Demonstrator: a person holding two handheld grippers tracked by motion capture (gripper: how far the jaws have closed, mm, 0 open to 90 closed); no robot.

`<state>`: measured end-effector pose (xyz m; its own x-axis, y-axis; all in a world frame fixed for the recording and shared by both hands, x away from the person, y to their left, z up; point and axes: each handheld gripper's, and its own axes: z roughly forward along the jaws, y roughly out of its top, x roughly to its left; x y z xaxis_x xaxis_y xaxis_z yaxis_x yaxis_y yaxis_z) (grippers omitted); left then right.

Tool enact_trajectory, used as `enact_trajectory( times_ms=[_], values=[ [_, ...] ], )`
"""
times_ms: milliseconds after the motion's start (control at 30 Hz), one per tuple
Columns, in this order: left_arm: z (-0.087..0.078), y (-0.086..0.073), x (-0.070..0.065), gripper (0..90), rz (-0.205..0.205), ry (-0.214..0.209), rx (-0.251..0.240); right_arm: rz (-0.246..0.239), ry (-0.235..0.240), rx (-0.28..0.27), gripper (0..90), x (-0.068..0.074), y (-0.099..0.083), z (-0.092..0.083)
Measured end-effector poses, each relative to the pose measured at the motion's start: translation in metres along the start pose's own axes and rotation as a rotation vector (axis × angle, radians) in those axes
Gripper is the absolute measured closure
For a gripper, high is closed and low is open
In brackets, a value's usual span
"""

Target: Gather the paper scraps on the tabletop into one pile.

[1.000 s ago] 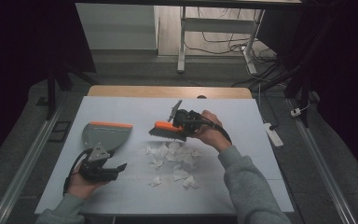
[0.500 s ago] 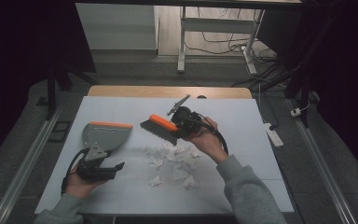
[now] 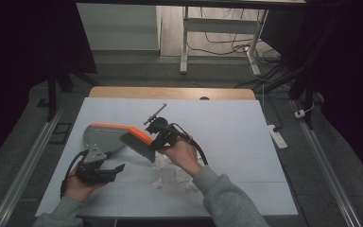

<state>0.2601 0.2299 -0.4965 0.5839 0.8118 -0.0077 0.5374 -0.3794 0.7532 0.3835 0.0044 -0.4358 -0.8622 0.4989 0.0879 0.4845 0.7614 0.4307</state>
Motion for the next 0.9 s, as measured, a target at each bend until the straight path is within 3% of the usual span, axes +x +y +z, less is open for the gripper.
enact_trajectory(
  times_ms=[200, 300, 467, 567, 733, 900],
  values=[
    [-0.001, -0.001, -0.001, 30.9, 0.004, -0.001, 0.000, 0.020, 0.001, 0.090, 67.4, -0.001, -0.006, 0.020],
    [-0.001, -0.002, 0.001, 30.9, 0.000, 0.000, 0.002, 0.030, -0.053, 0.127, 67.4, -0.009, -0.012, 0.019],
    [-0.001, -0.002, 0.000, 30.9, -0.001, -0.001, 0.001, 0.100, -0.120, 0.142, 67.4, -0.033, -0.027, 0.005],
    [0.000, -0.002, 0.000, 30.9, 0.003, -0.004, 0.006, 0.133, -0.095, 0.097, 67.4, -0.037, -0.033, -0.011],
    [0.001, -0.001, -0.001, 30.9, 0.008, -0.005, 0.008, 0.103, -0.098, 0.002, 67.3, -0.027, -0.025, -0.037],
    [0.000, -0.002, 0.000, 30.9, 0.006, -0.001, 0.002, 0.108, -0.081, -0.009, 67.3, -0.020, -0.010, -0.025]
  ],
)
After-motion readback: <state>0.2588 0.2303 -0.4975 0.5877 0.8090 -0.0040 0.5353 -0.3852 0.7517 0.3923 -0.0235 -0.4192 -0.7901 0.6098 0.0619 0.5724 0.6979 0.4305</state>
